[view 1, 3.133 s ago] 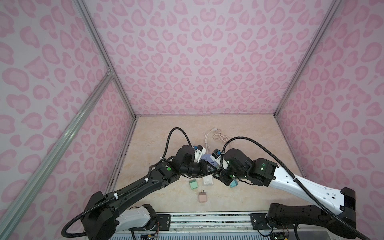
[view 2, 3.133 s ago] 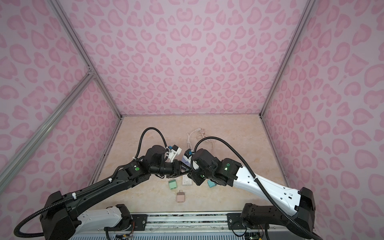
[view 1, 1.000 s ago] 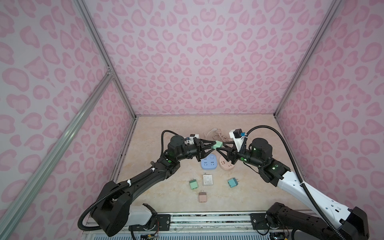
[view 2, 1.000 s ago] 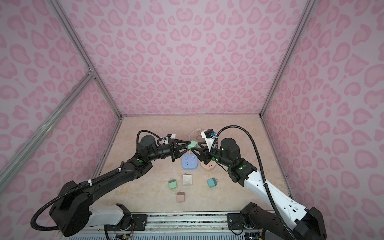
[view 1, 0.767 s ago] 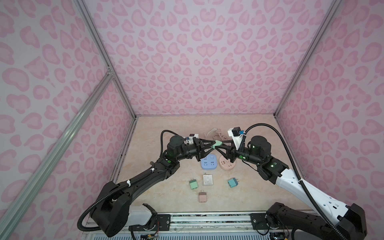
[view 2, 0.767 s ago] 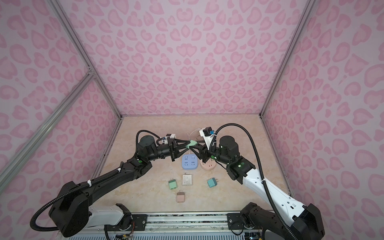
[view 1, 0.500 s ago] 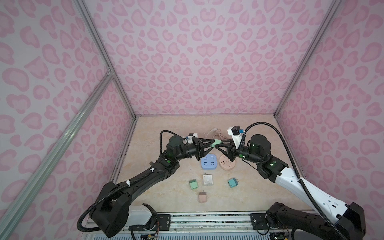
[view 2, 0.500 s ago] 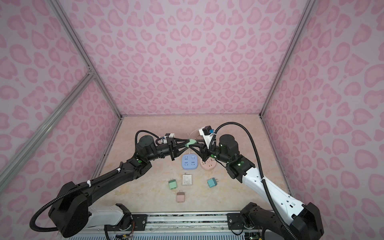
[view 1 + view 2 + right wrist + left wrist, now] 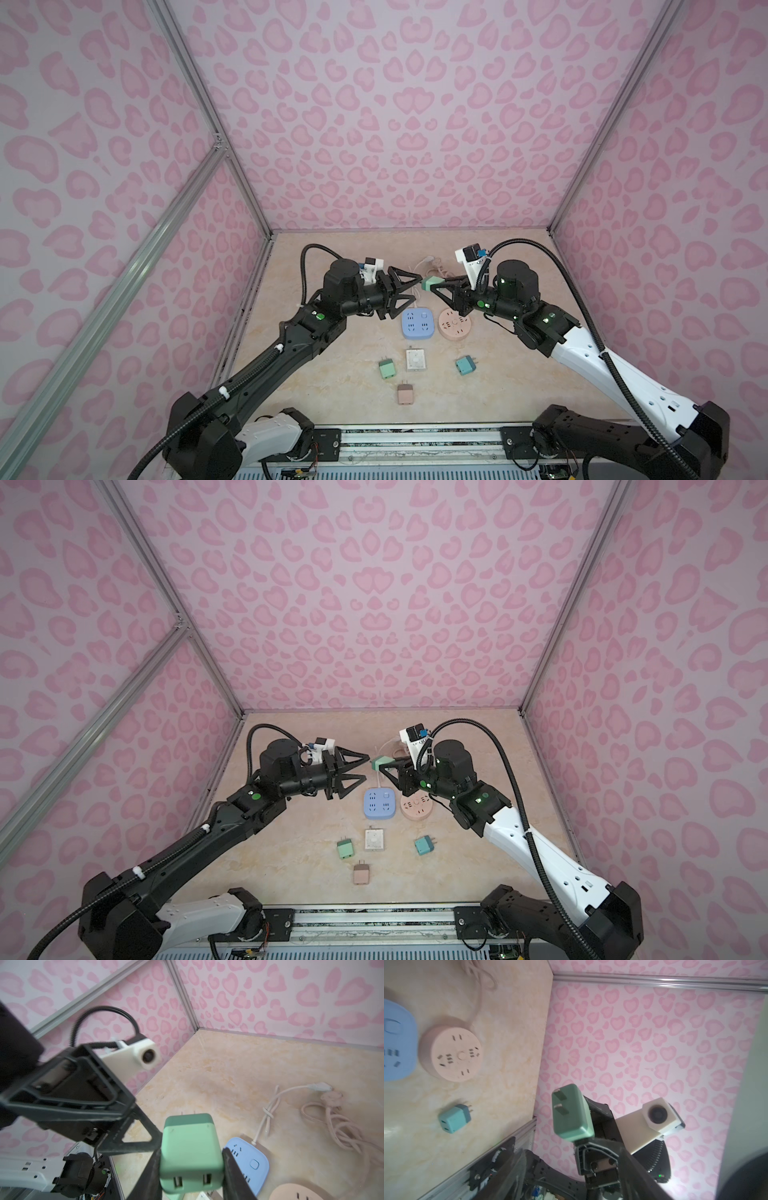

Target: Insert the plug

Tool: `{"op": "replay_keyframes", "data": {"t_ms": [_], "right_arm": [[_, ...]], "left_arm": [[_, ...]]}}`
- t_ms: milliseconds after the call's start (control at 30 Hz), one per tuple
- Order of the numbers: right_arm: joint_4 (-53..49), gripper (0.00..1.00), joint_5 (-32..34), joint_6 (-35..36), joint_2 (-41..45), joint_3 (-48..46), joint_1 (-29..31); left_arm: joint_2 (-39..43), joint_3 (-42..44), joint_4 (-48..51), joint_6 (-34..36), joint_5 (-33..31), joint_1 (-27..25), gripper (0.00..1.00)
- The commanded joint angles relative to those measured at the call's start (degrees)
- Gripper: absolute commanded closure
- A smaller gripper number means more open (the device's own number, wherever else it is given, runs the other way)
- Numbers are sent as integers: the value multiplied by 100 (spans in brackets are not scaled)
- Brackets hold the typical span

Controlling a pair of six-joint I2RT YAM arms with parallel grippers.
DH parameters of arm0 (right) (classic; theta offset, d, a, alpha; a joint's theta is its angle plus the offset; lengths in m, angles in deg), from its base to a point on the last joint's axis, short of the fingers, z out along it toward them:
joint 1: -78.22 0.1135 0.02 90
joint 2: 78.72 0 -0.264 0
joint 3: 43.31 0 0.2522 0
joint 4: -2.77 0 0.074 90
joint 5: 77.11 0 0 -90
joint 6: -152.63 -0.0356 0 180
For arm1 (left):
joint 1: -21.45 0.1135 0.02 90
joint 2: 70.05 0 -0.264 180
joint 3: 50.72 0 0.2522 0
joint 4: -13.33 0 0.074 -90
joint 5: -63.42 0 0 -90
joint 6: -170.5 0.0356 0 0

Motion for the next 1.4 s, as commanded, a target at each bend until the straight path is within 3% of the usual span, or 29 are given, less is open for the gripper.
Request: {"op": "replay_keyframes", "data": {"t_ms": [0,167,267,533,667,767,933,1067,1233,1367], "right_arm": [[-1770,100,854,-526,-380,598,2],[-3017,100,1490,-729,-955,1402,11],[-3476,100,2030,-562,-1179,1708,-15],[-4925,100,2256,-136,-2038,2865,-90],[-5311,100,1856,-78,-2458,3243,-394],[-5509,100,1554,-72,-2736,3333,-573],[-5356,100,1797,-322,-2919,3291,-579],[-5405,100,1847,-464,-3127,3410,-579],[-5333,100,1467,-130,-3504,3442,-579],[-5963,100,1205,250,-4151,4066,-591]], "left_arm": [[262,-453,3221,2224,-1645,87,28],[851,-129,3724,2986,-3221,104,29],[1040,132,3729,3300,-3768,104,30],[1104,824,3126,3436,-4191,-222,30],[941,835,3025,3500,-4663,-600,30],[931,963,2697,3465,-4627,-668,29],[1199,1357,2010,3287,-4516,-688,26],[1264,1305,2215,3252,-4624,-695,25],[1251,1312,2280,3578,-4434,-696,26],[1167,1246,2430,3678,-4365,-691,27]]}}
